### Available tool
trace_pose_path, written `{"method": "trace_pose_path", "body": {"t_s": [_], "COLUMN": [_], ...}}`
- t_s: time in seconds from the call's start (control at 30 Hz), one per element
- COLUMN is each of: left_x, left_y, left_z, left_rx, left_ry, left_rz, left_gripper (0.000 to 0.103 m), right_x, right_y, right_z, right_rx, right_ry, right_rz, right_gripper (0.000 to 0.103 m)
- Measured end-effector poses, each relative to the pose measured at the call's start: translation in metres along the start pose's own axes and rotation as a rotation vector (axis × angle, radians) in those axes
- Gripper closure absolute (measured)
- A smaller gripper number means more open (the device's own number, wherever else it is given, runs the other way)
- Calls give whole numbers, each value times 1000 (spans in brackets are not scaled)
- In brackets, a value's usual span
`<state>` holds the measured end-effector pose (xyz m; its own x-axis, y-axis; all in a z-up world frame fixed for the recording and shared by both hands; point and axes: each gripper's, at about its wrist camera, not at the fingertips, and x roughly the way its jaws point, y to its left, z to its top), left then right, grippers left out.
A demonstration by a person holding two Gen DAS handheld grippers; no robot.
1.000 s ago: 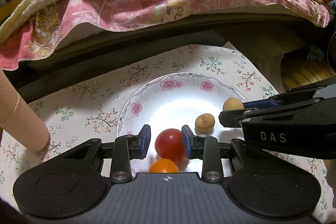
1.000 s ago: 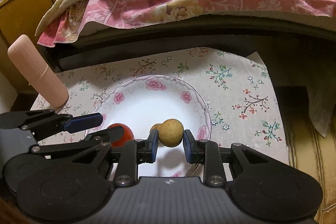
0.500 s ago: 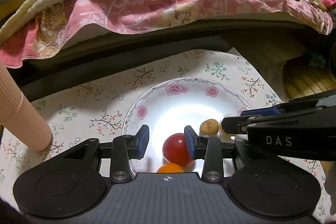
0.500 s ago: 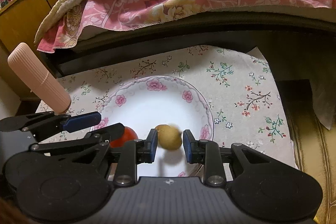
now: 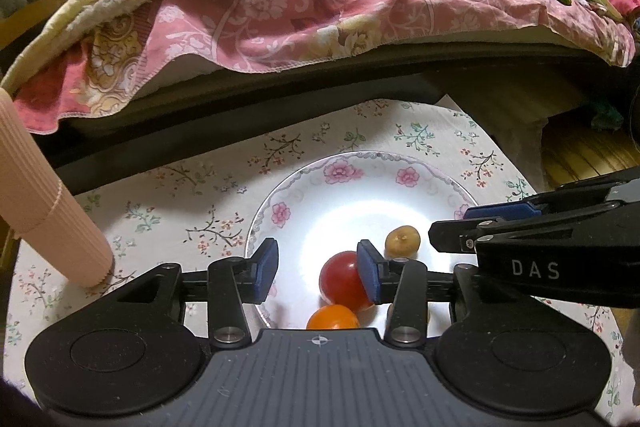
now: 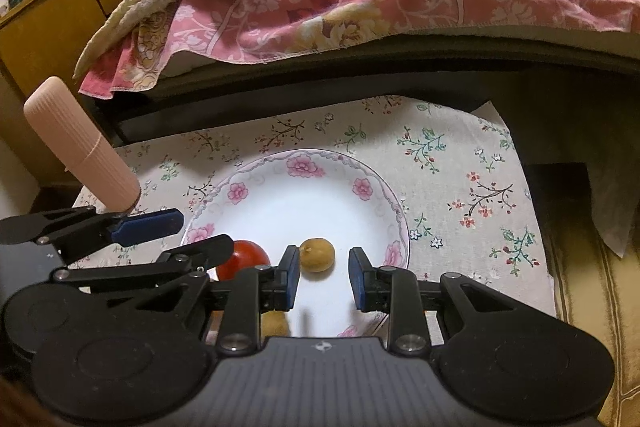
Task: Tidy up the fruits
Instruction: 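Lower both fruits into the plate and open both tools, then withdraw both open tools from the plate toward the remaining fruits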
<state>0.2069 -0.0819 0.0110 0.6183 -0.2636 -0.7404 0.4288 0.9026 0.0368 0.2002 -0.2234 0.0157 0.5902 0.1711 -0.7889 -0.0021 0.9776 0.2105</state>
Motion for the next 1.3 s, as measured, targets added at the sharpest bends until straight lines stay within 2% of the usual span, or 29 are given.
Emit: {"method": "trace_pose_path", "body": {"t_s": [0.83, 1.3], "left_x": [-46, -65], "left_y": [2, 8], "left_z": [-30, -54], "left_rx": [0, 15], "left_ry": [5, 34], "left_rz": [31, 35], "left_gripper": [51, 51], "right_x": [-34, -39], "right_y": [28, 47], "right_z": [-30, -52], "right_rx": [-46, -81], "right_ry": [1, 35], "right_rz": [36, 78], "right_gripper": [73, 73]}}
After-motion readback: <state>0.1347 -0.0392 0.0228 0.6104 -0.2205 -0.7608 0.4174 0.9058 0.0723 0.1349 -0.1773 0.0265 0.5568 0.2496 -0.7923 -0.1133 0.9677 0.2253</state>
